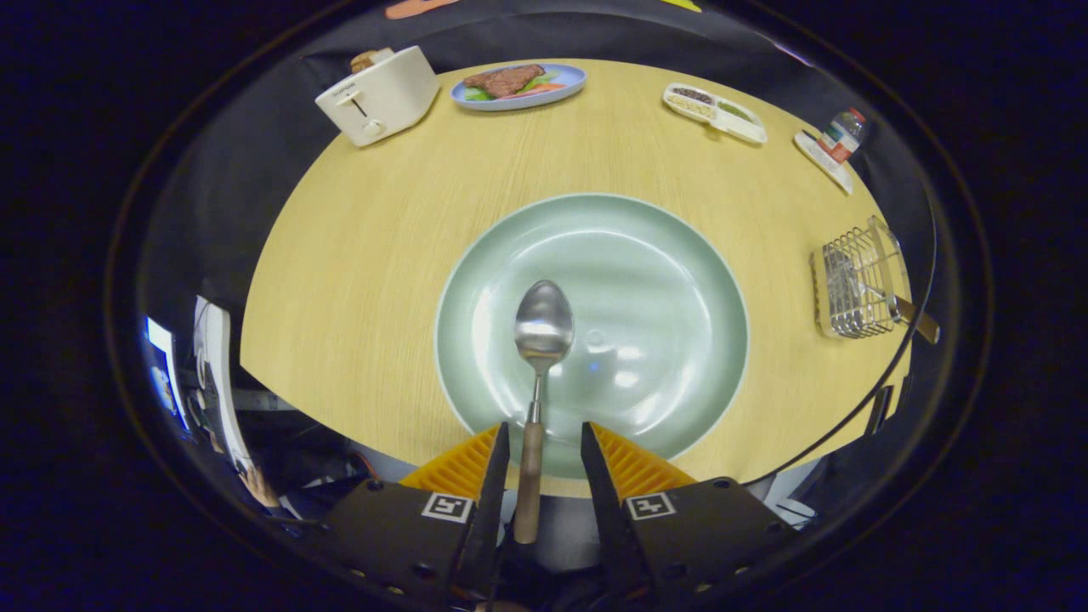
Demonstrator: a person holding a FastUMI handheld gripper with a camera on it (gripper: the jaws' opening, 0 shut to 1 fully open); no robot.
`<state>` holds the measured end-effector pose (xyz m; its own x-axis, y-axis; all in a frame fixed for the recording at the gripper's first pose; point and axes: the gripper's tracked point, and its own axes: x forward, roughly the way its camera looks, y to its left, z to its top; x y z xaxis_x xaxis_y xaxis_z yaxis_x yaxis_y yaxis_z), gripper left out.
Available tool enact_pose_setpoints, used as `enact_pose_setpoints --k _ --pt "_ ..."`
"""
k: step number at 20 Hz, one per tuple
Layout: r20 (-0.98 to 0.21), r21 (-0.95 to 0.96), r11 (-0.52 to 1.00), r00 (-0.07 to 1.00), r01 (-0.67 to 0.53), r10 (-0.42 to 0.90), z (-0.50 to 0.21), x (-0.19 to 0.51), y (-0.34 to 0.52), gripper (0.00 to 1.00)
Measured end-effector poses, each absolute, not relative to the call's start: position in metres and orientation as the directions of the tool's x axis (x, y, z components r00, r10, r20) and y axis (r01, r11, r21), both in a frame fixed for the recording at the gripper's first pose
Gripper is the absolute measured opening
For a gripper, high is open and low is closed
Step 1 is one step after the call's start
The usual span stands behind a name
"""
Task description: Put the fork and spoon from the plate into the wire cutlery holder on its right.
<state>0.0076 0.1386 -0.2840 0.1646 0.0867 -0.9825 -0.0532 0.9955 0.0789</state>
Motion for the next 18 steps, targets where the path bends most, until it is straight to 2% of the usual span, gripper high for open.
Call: enact_pose_setpoints --k 3,4,6,13,14,18 --pt "-0.987 0.071 0.996 0.137 -0.053 0.078 -0.287 0.007 0.136 0.18" --pt "-0.987 0.068 0.996 0.139 -0.054 0.075 -0.296 0.005 0.135 0.21" --pt "-0.988 0.049 0.996 0.140 -0.072 0.058 -0.288 0.008 0.134 0.05" --pt "-0.977 0.055 0.991 0.200 -0.120 0.078 -0.246 0.013 0.127 0.05" --pt "-0.973 0.057 0.990 0.215 -0.127 0.083 -0.243 0.014 0.122 0.01" --pt "-0.966 0.099 0.988 0.228 -0.116 0.123 -0.217 0.011 0.105 0.00"
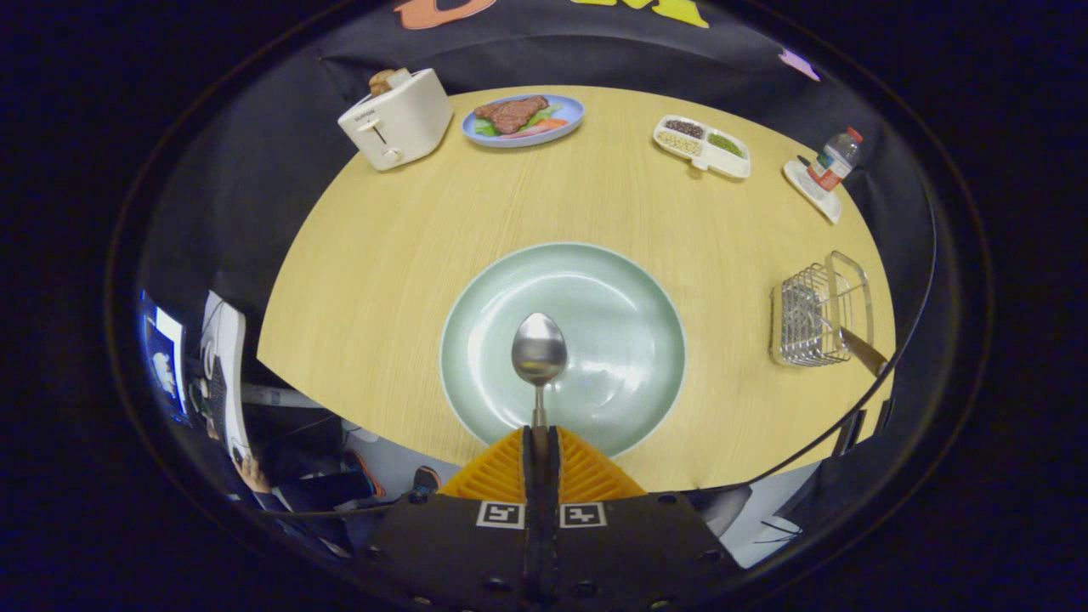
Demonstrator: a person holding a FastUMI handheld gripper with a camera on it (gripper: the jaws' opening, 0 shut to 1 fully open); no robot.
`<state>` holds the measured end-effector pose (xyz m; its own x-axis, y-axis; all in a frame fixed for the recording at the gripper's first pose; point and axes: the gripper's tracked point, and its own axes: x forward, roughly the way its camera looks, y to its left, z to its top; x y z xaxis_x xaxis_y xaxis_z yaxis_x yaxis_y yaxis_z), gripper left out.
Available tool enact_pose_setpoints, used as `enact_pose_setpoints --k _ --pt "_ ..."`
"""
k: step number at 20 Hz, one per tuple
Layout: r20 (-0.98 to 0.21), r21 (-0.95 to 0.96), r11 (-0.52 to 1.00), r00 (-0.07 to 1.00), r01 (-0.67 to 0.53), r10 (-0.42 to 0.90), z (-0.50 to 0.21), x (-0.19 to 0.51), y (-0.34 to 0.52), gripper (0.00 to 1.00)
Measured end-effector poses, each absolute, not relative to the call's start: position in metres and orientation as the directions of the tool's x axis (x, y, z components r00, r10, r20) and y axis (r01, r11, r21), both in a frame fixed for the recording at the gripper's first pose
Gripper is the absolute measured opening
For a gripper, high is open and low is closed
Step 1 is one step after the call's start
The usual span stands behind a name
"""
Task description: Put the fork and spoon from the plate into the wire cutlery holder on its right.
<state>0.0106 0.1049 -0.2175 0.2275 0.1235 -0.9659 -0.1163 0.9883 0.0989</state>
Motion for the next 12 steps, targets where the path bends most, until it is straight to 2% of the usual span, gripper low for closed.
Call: enact_pose_setpoints --k 6,12 --pt "-0.941 0.119 0.990 0.310 -0.076 0.137 -0.140 0.015 0.043 0.00" --pt "-0.912 0.056 0.998 0.410 0.038 0.035 -0.078 0.024 -0.053 0.00"
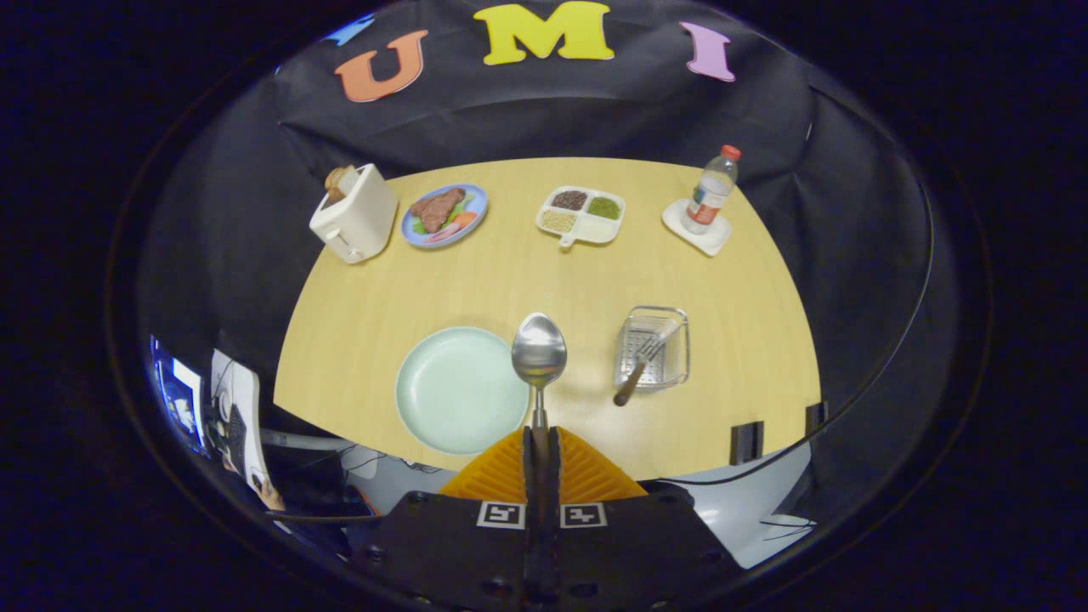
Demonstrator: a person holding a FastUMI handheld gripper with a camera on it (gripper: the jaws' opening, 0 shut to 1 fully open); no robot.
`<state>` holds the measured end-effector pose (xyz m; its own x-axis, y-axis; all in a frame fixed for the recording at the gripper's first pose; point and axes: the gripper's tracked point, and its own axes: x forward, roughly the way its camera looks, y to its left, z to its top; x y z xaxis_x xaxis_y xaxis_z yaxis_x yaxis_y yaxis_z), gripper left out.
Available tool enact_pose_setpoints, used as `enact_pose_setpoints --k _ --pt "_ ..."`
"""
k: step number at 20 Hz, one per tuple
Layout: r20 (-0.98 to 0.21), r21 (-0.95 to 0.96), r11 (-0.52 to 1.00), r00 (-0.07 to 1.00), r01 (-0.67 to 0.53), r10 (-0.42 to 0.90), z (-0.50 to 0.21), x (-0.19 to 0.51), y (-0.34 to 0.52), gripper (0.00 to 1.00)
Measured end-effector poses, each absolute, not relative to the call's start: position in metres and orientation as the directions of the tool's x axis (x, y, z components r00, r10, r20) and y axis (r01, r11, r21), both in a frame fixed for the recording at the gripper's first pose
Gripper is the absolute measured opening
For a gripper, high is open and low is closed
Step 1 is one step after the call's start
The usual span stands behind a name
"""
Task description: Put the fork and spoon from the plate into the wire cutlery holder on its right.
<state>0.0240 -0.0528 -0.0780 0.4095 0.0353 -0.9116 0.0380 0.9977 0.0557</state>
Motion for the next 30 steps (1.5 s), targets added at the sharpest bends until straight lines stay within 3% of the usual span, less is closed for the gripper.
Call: enact_pose_setpoints --k 5,14,24,30 --pt "-0.931 -0.004 0.994 0.362 0.110 -0.044 -0.089 0.038 -0.114 0.00" --pt "-0.972 -0.035 0.990 0.225 0.139 -0.066 -0.142 0.061 -0.152 0.00" --pt "-0.978 -0.025 0.983 0.201 0.181 -0.062 -0.154 0.080 -0.157 0.02" --pt "-0.970 0.024 0.980 0.244 0.198 -0.025 -0.144 0.090 -0.151 0.17"
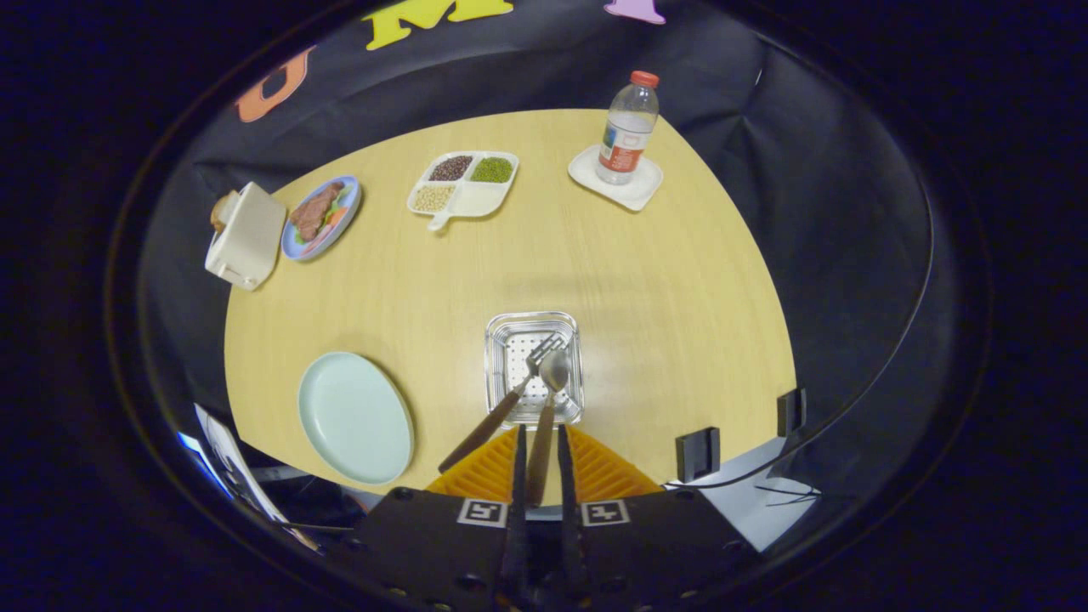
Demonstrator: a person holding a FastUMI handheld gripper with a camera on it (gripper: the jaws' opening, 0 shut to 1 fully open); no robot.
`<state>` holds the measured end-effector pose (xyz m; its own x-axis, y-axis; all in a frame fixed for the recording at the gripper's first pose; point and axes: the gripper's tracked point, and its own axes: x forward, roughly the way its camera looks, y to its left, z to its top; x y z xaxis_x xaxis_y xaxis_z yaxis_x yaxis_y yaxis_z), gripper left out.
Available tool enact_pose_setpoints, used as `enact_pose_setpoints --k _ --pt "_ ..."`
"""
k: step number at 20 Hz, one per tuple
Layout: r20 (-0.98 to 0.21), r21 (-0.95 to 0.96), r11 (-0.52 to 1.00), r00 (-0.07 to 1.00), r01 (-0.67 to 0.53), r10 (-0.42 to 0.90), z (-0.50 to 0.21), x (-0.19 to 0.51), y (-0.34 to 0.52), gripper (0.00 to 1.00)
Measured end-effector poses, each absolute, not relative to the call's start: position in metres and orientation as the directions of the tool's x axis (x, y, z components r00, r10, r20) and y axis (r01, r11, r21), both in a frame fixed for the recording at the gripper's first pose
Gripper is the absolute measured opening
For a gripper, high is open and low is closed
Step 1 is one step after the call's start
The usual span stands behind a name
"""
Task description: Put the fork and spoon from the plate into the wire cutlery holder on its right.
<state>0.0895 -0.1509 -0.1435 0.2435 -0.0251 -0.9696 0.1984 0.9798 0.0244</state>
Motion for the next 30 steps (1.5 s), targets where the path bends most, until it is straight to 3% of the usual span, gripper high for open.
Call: enact_pose_setpoints --k 5,13,18,25,30 --pt "-0.952 0.059 0.975 0.305 0.216 -0.010 -0.129 0.092 -0.151 0.98" --pt "-0.899 0.130 0.971 0.437 0.202 0.030 -0.096 0.081 -0.131 0.97" --pt "-0.803 0.091 0.987 0.596 0.132 -0.006 -0.068 0.073 -0.119 0.97" --pt "-0.532 0.104 0.988 0.846 0.115 -0.042 -0.021 0.060 -0.107 0.97" --pt "-0.299 0.021 0.996 0.951 0.092 -0.081 0.015 0.037 -0.094 0.97"
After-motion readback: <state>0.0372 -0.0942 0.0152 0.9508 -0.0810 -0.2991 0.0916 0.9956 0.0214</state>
